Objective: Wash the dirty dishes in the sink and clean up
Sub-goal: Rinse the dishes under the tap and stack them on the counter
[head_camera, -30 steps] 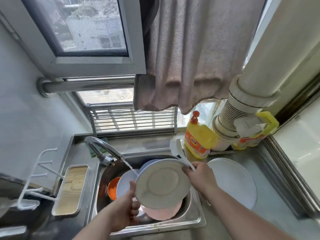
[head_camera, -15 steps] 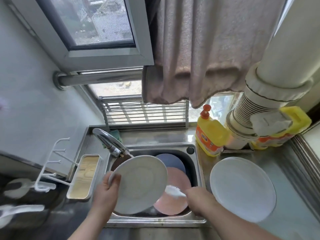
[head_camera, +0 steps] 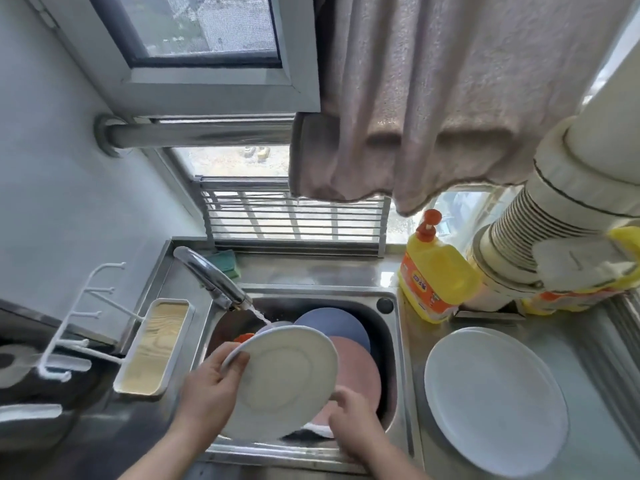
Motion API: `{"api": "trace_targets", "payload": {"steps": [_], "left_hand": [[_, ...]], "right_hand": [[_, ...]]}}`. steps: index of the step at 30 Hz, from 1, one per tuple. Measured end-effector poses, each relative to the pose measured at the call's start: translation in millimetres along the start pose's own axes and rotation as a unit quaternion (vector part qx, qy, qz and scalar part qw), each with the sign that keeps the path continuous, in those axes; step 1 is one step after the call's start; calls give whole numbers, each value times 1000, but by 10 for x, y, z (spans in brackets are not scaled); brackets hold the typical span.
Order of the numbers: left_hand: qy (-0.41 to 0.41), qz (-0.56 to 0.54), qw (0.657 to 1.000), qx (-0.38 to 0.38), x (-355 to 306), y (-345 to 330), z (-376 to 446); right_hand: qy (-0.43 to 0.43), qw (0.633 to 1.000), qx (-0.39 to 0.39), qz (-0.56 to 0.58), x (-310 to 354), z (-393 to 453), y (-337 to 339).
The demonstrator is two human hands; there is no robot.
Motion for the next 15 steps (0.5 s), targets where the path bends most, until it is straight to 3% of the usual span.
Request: {"api": "trace_targets", "payload": {"steps": [3,6,9,13,15], "left_hand": [[45,-75,996,30,-149,-389,38],[125,-160,976,79,-297,-890,57],[216,-171,948,162,-377,-1448,-6],[170,-85,940,284,-605,-2175,-277],[133,-14,941,312,-668,-2475,-376]], "right_hand": [[17,971,-123,205,70,-307,413],[51,966,-214,135,152,-611,977],[54,949,-304,64,61,-981,1551],[-40,901,-431,40,-499,-1492,2152],[-103,893,-437,30,-882,-1649,2334]]}}
Point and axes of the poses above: each hand's wrist, its own z-axis towards the middle knuckle, its own y-axis out of the back of the hand, x = y × z, the point moved 4 cm from there along z, towards the middle knuckle, and after that the axes turned 11 degrees about y, right-handed, at the moved point
